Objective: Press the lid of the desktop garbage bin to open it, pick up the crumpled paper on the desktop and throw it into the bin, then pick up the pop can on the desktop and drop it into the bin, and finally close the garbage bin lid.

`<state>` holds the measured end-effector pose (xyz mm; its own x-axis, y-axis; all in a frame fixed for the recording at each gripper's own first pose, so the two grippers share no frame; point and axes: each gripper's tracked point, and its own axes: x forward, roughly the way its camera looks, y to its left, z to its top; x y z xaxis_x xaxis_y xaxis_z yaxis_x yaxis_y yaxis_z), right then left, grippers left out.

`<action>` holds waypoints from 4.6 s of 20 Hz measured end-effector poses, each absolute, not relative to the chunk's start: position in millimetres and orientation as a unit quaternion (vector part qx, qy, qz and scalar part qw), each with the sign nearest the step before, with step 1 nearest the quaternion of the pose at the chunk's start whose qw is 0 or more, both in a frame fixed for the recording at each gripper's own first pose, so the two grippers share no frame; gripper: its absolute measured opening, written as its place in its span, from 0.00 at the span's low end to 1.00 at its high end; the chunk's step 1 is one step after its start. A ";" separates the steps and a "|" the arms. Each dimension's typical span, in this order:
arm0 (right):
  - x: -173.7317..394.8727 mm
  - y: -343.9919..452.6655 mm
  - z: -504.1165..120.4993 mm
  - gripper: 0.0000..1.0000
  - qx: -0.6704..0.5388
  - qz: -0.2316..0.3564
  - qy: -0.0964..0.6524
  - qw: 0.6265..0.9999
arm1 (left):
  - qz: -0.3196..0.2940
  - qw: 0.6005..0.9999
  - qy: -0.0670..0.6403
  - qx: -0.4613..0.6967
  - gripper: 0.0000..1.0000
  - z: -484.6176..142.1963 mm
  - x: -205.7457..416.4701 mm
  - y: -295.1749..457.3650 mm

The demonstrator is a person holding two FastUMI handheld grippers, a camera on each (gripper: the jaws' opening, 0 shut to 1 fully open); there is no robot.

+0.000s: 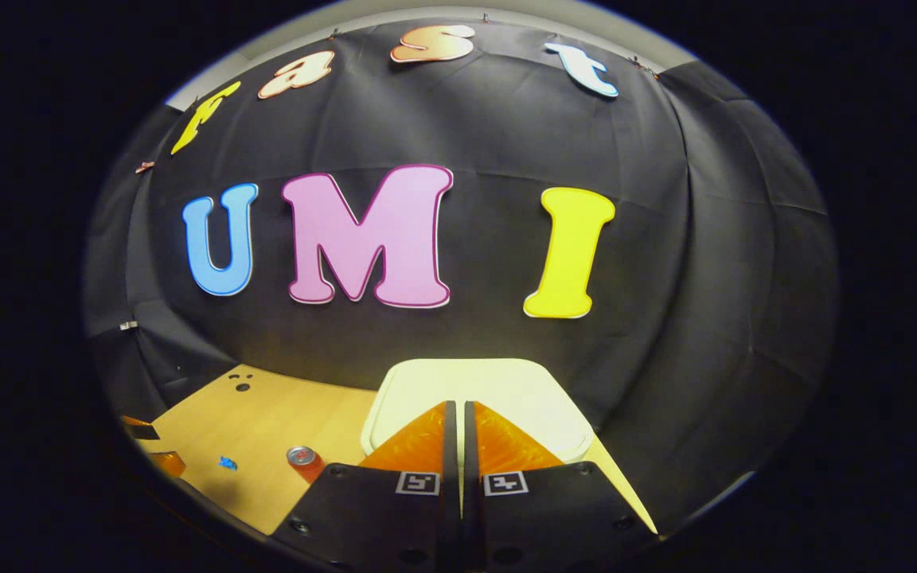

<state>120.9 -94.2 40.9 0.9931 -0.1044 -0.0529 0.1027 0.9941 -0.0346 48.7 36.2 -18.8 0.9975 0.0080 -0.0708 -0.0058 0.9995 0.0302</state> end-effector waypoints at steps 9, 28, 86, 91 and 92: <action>144.5 -106.4 10.2 0.05 0.003 -0.059 0.067 0.996 | 0.049 0.999 0.022 0.006 0.96 -1.5 37.1 57.7; 138.2 -99.3 42.6 0.05 0.002 -0.082 0.086 0.993 | 0.120 0.992 -0.017 -0.028 0.96 17.5 -10.0 120.2; 81.4 -33.4 -5.8 1.00 -0.014 -0.042 0.115 0.992 | 0.057 0.965 0.255 -0.027 0.81 -212.8 232.9 159.6; 68.7 -24.5 -1.4 1.00 -0.014 -0.045 0.106 0.993 | 0.059 0.967 0.248 -0.028 0.53 -215.5 233.5 158.6; 65.6 -21.1 -0.8 1.00 -0.015 -0.045 0.105 0.993 | 0.057 0.967 0.247 -0.029 0.48 -214.5 233.5 158.6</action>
